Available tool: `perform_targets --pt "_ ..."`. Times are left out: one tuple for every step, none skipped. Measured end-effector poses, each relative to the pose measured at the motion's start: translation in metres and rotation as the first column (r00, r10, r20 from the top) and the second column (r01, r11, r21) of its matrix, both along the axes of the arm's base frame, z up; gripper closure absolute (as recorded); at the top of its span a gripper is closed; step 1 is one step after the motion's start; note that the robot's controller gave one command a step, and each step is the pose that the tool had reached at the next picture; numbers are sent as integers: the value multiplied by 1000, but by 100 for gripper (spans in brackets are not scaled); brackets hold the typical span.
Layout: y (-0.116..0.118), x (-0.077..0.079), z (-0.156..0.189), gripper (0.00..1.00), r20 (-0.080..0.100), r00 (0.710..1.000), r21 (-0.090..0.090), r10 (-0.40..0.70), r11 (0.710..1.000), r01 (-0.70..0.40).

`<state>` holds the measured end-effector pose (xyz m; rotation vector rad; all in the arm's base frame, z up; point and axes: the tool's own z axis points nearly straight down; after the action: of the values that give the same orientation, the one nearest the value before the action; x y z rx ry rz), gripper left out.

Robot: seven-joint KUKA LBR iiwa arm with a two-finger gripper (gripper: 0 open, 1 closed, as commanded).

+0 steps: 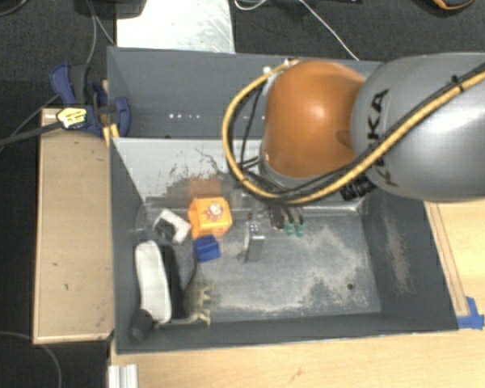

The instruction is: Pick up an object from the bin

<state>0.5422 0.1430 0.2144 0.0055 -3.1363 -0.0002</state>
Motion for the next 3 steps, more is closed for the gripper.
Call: perform_targets --pt "-1 2 5 0 9 1000 1 -7 1000 7" --pt "37 38 -101 0 7 979 1 203 979 -203" --pt "56 43 -55 0 17 996 4 92 996 -92"
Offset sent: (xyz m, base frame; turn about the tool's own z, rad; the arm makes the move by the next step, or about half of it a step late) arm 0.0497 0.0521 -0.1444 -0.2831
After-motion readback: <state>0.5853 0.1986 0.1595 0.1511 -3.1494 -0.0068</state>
